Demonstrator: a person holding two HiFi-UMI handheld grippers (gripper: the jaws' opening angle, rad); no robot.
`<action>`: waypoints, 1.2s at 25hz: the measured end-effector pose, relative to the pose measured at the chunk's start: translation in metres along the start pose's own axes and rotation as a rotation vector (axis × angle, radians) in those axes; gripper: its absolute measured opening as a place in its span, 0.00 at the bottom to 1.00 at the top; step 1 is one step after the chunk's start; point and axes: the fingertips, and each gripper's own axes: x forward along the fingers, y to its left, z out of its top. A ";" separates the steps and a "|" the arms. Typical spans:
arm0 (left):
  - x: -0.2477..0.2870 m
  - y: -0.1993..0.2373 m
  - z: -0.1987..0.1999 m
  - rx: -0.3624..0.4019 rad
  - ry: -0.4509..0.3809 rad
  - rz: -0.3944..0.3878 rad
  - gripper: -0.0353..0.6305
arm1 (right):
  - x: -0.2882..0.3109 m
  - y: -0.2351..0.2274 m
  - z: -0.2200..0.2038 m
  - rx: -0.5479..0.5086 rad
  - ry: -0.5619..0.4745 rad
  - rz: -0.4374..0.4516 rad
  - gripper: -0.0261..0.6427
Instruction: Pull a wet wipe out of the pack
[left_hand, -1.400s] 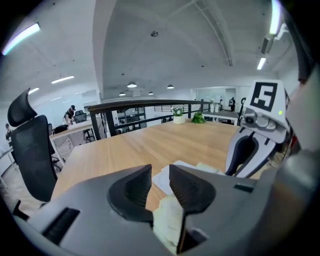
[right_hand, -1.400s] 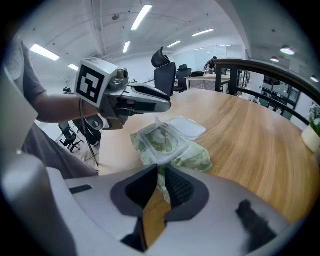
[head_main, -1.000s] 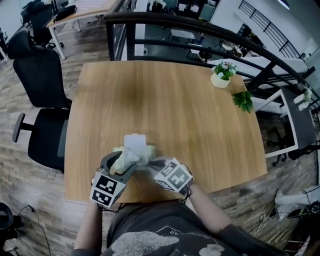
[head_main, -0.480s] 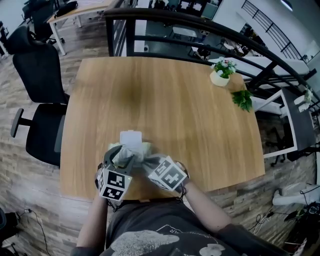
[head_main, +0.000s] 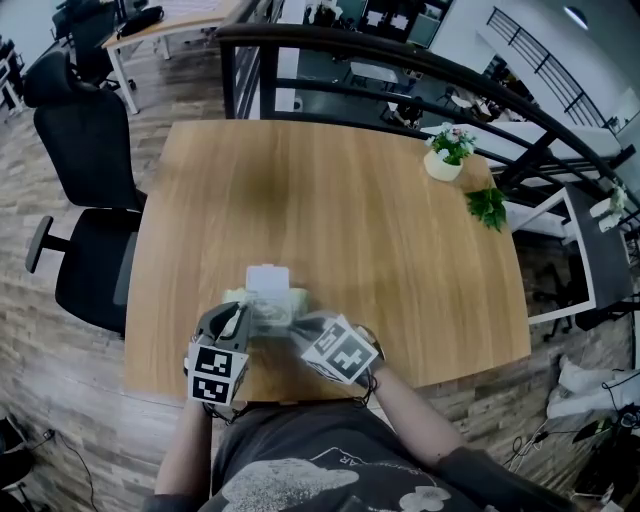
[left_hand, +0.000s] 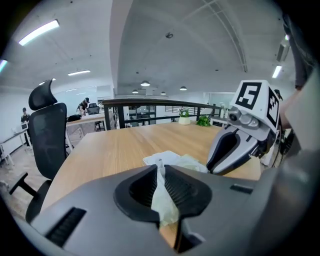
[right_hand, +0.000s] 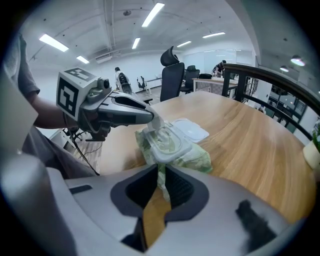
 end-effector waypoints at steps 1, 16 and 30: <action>-0.001 0.003 -0.002 -0.016 0.003 0.002 0.13 | -0.003 0.001 0.001 -0.012 0.005 -0.003 0.13; -0.001 0.020 -0.029 -0.113 0.023 -0.076 0.11 | 0.013 0.002 0.072 -0.146 -0.017 -0.057 0.13; -0.002 0.022 -0.035 -0.138 0.028 -0.175 0.10 | 0.045 0.002 0.061 -0.112 0.128 -0.010 0.10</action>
